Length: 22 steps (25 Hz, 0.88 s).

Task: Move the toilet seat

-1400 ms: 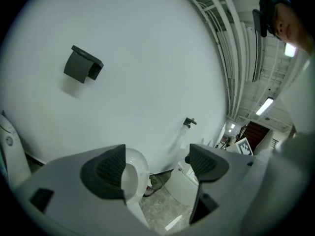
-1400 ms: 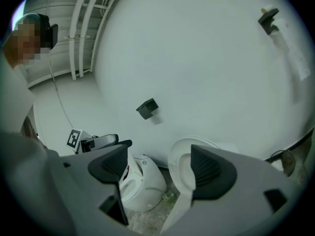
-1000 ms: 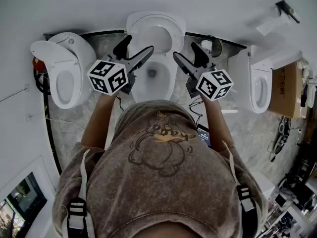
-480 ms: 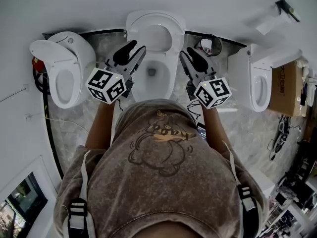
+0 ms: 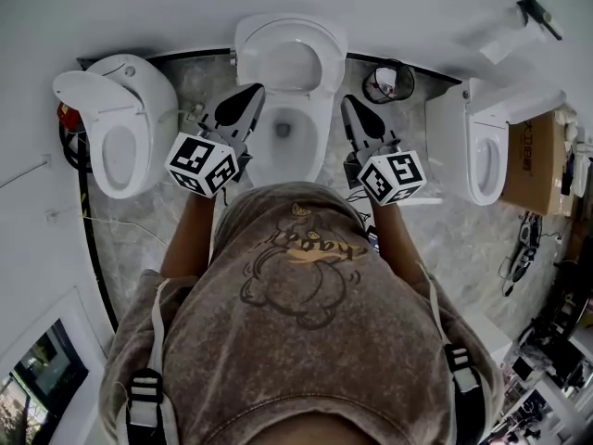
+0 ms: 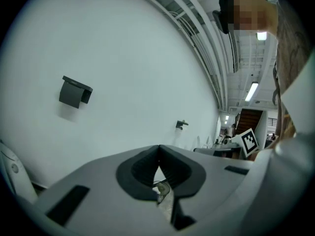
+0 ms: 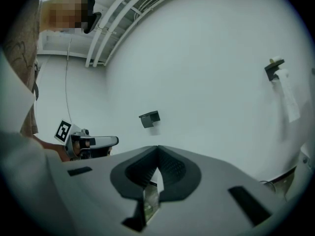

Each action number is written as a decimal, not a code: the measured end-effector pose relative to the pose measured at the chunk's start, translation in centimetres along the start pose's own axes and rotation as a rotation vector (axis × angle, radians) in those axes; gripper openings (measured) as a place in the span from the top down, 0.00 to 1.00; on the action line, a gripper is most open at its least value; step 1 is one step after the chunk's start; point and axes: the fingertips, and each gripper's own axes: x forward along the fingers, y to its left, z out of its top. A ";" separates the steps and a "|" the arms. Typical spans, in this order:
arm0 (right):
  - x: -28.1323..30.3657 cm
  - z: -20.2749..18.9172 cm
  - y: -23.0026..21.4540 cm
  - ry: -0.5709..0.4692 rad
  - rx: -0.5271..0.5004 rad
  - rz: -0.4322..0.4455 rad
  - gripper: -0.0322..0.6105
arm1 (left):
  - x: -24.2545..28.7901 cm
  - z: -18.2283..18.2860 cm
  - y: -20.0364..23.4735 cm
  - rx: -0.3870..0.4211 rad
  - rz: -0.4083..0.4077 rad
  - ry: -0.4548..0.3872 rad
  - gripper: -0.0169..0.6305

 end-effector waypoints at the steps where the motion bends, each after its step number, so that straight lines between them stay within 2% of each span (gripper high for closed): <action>1: -0.1 -0.1 -0.1 -0.001 -0.005 -0.007 0.95 | 0.0 -0.2 0.0 0.004 0.003 0.004 0.96; 5: -0.1 -0.9 -0.1 0.007 -0.033 -0.012 0.95 | -0.1 -1.4 0.6 -0.011 0.022 0.016 0.96; 12: -0.6 -2.0 -0.7 0.018 -0.022 -0.020 0.95 | -0.1 -2.7 1.2 -0.024 0.049 0.031 0.96; 22: -0.2 -3.0 -0.6 0.037 -0.018 -0.014 0.95 | -0.6 -3.7 2.0 0.006 0.085 0.045 0.96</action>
